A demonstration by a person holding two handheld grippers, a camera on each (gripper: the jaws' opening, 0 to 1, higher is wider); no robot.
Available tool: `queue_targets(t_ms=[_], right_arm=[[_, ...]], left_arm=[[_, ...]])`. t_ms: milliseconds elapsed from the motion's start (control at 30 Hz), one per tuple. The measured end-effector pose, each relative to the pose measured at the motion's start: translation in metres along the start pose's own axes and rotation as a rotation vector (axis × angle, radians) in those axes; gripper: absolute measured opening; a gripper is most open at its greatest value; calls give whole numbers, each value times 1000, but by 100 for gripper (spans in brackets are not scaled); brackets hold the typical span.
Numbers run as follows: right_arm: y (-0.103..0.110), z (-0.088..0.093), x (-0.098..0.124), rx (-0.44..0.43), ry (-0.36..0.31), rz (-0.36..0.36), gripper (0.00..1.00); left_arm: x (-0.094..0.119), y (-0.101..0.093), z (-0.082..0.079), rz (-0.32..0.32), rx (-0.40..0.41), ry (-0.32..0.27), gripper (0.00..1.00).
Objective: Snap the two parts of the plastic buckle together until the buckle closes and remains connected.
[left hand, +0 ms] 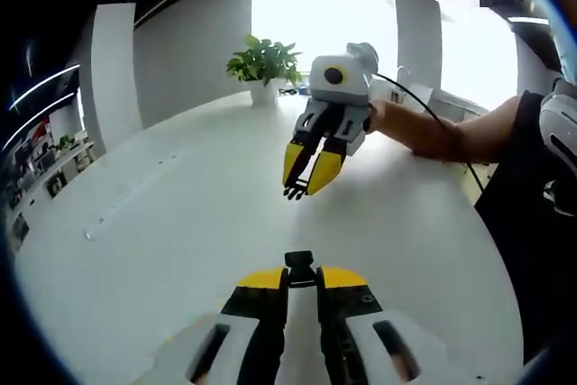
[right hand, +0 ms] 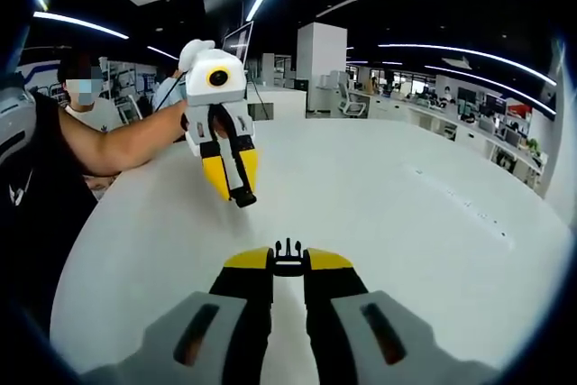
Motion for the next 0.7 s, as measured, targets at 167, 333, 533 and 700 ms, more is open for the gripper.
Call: queue_targets(t_ms=[167,333,533,700], right_arm=[[1,3,1,1,8,4,12],[3,2,-1,6,8,2,12],[6,2,2,8,4,2,12],[9,3,5,6,-3,2,12]], left_arm=[[1,-3,4,3,6,7,11],[3,-5,1,-3,3,-2,11],[2,-6,4,-3,5,3,11],[2,-7,4,-2,2,4,11]])
Point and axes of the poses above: the point that each gripper's makers call its tool centre point, and the gripper's own axes: x roughly backward along the fingers, y roughly to its left, z roughly out of its underside, the point moved 4 cm from there along x, roughly backward along the fingers, and after that the axes turned 13 degrees about -x, right-handed, at the moved point
